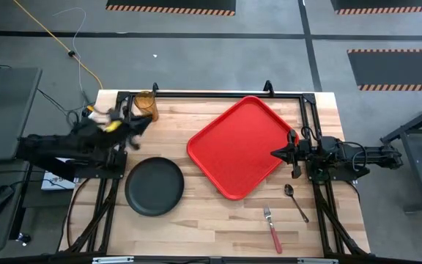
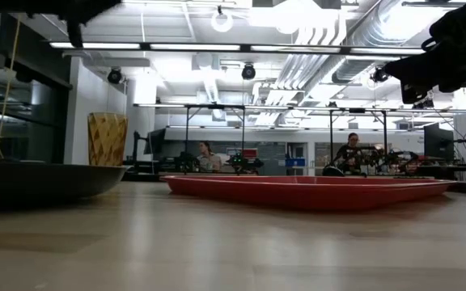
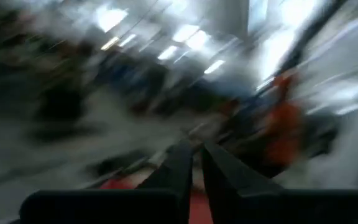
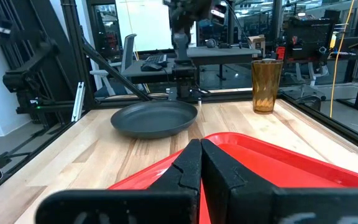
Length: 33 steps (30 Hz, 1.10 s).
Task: Pick and place plate/cup/fork/spoon on tray
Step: Put the brown cup on the orange serving tray
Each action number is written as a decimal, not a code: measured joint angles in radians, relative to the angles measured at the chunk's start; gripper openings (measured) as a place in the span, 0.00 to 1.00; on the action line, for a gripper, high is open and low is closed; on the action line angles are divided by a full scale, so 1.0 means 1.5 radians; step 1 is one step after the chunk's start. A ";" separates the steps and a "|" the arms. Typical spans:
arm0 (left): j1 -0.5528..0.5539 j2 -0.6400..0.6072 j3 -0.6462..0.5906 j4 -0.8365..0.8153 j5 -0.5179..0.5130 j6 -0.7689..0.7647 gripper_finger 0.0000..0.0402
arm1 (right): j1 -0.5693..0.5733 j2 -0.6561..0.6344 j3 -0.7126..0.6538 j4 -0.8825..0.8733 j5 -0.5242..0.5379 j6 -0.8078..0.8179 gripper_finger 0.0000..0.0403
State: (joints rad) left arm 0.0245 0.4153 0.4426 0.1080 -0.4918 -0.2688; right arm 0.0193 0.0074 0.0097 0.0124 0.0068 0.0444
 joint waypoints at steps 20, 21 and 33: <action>0.509 0.642 0.690 -0.885 0.288 -0.085 0.53 | 0.000 0.000 0.000 0.000 0.000 0.000 0.00; 0.525 0.660 0.690 -0.906 0.308 -0.081 0.54 | 0.000 0.000 0.000 0.000 0.000 0.000 0.00; 0.558 0.769 0.672 -0.936 0.291 -0.039 0.54 | 0.000 0.000 0.000 0.000 0.000 0.000 0.00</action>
State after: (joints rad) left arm 0.8608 1.5688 1.4504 -1.2960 -0.0552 -0.3274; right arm 0.0193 0.0071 0.0097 0.0124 0.0067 0.0448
